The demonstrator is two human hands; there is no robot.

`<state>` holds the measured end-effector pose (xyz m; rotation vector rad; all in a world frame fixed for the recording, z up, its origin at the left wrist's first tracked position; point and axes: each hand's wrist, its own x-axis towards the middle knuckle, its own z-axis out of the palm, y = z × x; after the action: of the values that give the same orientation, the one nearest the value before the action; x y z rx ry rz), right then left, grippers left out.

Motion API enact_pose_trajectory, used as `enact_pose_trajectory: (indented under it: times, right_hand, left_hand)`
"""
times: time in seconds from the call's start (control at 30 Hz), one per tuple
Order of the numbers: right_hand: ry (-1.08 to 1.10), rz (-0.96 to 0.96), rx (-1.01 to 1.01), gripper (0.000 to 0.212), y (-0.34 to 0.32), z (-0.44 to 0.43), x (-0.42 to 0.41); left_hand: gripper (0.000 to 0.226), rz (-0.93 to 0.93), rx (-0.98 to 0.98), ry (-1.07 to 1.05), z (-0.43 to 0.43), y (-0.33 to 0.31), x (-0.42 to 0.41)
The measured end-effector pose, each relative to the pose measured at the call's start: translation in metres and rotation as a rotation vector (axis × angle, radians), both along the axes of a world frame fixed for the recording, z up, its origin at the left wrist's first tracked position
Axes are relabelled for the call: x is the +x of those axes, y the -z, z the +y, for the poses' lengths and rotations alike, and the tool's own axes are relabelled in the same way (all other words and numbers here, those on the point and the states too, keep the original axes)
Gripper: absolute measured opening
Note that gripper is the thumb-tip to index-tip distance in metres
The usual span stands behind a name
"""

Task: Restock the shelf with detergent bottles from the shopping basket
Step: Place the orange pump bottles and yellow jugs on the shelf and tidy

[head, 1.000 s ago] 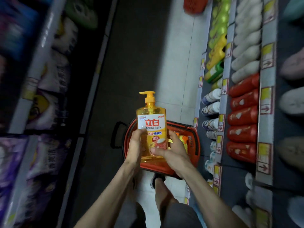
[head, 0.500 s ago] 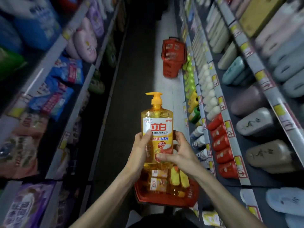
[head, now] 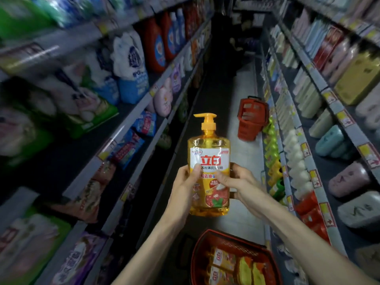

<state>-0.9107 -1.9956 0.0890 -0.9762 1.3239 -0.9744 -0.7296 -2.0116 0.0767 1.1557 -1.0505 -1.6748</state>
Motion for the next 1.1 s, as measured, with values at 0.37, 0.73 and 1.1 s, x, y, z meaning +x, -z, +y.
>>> enact_pose_trajectory:
  times: [0.37, 0.73, 1.1]
  right_hand:
    - [-0.418, -0.057, -0.173, 0.056, -0.024, -0.036, 0.057]
    - [-0.906, -0.148, -0.149, 0.057, -0.022, 0.037, 0.166]
    - [-1.312, -0.194, -0.241, 0.055, -0.055, 0.189, 0.262]
  left_hand:
    - [0.045, -0.182, -0.143, -0.445, 0.047, -0.045, 0.046]
    - [0.050, -0.342, -0.070, -0.975, 0.194, -0.052, 0.092]
    - [0.039, -0.318, -0.099, -1.327, 0.377, -0.077, 0.134]
